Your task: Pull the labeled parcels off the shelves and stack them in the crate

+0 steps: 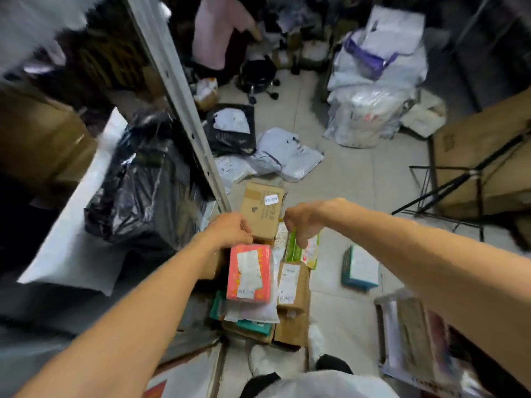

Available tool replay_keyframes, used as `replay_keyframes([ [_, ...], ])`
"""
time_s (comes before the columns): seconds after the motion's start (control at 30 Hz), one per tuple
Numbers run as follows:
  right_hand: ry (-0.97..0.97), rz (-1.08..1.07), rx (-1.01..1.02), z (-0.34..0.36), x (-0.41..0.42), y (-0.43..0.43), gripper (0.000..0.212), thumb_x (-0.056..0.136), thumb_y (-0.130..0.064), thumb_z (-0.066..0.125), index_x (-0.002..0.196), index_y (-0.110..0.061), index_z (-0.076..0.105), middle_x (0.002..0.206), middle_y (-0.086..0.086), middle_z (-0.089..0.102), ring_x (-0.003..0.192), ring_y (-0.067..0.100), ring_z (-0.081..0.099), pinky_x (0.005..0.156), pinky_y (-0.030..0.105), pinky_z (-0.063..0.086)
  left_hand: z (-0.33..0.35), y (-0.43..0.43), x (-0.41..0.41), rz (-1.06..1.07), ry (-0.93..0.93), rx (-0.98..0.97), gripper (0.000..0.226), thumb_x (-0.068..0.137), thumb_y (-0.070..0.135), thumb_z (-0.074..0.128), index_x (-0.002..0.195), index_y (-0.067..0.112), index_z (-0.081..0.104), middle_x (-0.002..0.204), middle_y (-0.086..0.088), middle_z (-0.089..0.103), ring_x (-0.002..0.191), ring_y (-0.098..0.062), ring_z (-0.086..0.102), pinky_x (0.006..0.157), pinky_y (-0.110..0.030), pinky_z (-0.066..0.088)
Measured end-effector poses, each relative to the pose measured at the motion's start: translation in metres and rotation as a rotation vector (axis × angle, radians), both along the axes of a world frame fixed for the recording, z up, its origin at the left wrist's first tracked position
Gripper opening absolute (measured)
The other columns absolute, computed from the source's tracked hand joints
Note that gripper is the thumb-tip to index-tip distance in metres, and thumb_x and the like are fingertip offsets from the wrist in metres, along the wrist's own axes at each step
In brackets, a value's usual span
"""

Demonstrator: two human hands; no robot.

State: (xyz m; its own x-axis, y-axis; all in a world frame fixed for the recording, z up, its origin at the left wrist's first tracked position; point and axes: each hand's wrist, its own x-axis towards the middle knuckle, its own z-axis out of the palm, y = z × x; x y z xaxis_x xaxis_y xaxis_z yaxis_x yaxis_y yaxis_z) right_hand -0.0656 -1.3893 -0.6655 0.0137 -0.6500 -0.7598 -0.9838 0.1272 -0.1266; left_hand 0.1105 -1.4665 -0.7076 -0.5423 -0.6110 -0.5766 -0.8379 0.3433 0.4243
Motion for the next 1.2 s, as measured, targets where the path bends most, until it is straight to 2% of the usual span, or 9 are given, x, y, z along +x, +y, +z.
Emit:
replay_keyframes([
  [0.1,0.036,0.005,-0.088,0.065,-0.008,0.000,0.056,0.079,-0.026,0.072,0.129,-0.010,0.054,0.123,0.010,0.061,0.108,0.029,0.059,0.092,0.041,0.052,0.066,-0.008,-0.018,-0.097,-0.017,-0.059,0.027,0.083,0.021,0.072,0.108,0.012,0.070,0.112,-0.001,0.068,0.097,-0.013,0.059,0.081,-0.023,0.043],
  [0.3,0.065,-0.041,-0.278,0.164,-0.025,0.019,0.052,0.079,-0.035,0.070,0.124,-0.013,0.059,0.116,0.007,0.062,0.101,0.026,0.059,0.071,0.031,0.046,0.179,-0.008,-0.034,-0.150,0.003,-0.228,0.021,0.085,0.028,0.068,0.104,0.020,0.070,0.113,0.000,0.067,0.101,-0.016,0.061,0.090,-0.032,0.050],
  [0.37,0.053,-0.050,-0.323,0.184,-0.026,0.027,0.053,0.075,-0.037,0.069,0.123,-0.016,0.059,0.116,0.005,0.062,0.099,0.025,0.059,0.079,0.035,0.051,0.207,0.005,-0.031,-0.118,0.027,-0.276,0.023,0.086,0.026,0.067,0.107,0.016,0.071,0.112,-0.001,0.068,0.102,-0.017,0.062,0.091,-0.035,0.052],
  [0.5,0.074,0.032,-0.378,0.210,-0.019,0.047,0.057,0.074,-0.038,0.068,0.125,-0.015,0.057,0.120,0.008,0.062,0.103,0.030,0.062,0.089,0.045,0.053,0.243,0.044,-0.010,0.021,0.066,-0.361,0.021,0.087,0.022,0.067,0.105,0.014,0.073,0.109,-0.002,0.069,0.098,-0.017,0.064,0.087,-0.032,0.053],
  [0.7,0.016,0.267,-0.441,0.227,0.024,0.089,0.026,0.077,-0.032,0.067,0.092,-0.012,0.059,0.085,0.006,0.059,0.070,0.023,0.053,0.065,0.033,0.044,0.262,0.142,0.053,0.265,0.070,-0.371,0.016,0.084,0.024,0.069,0.098,0.020,0.073,0.107,0.000,0.071,0.096,-0.015,0.063,0.090,-0.032,0.052],
  [0.8,-0.036,0.409,-0.417,0.234,0.064,0.113,0.033,0.081,-0.028,0.067,0.108,-0.010,0.061,0.102,0.011,0.063,0.088,0.029,0.061,0.071,0.035,0.049,0.267,0.196,0.096,0.391,0.008,-0.382,0.019,0.083,0.024,0.068,0.102,0.019,0.074,0.108,-0.001,0.071,0.099,-0.017,0.064,0.091,-0.033,0.052],
  [0.9,-0.062,0.559,-0.474,0.246,0.109,0.137,0.018,0.074,-0.031,0.068,0.086,-0.020,0.061,0.089,0.005,0.062,0.076,0.025,0.062,0.070,0.037,0.057,0.274,0.253,0.147,0.530,-0.051,-0.413,0.021,0.084,0.023,0.068,0.103,0.017,0.073,0.112,-0.003,0.070,0.101,-0.019,0.064,0.091,-0.032,0.051],
  [1.0,-0.097,0.712,-0.540,0.264,0.163,0.167,0.048,0.070,-0.039,0.070,0.111,-0.014,0.062,0.101,0.005,0.065,0.087,0.025,0.064,0.075,0.041,0.056,0.288,0.319,0.203,0.701,-0.102,-0.459,0.023,0.085,0.021,0.068,0.107,0.015,0.072,0.113,-0.005,0.068,0.103,-0.020,0.063,0.091,-0.030,0.050],
  [1.2,-0.248,0.983,-0.521,0.284,0.300,0.253,0.059,0.078,-0.037,0.073,0.130,-0.022,0.051,0.128,0.002,0.052,0.110,0.023,0.055,0.095,0.038,0.048,0.310,0.485,0.307,1.074,-0.184,-0.481,0.023,0.084,0.023,0.068,0.106,0.016,0.071,0.111,-0.003,0.068,0.089,-0.015,0.059,0.081,-0.026,0.049],
])
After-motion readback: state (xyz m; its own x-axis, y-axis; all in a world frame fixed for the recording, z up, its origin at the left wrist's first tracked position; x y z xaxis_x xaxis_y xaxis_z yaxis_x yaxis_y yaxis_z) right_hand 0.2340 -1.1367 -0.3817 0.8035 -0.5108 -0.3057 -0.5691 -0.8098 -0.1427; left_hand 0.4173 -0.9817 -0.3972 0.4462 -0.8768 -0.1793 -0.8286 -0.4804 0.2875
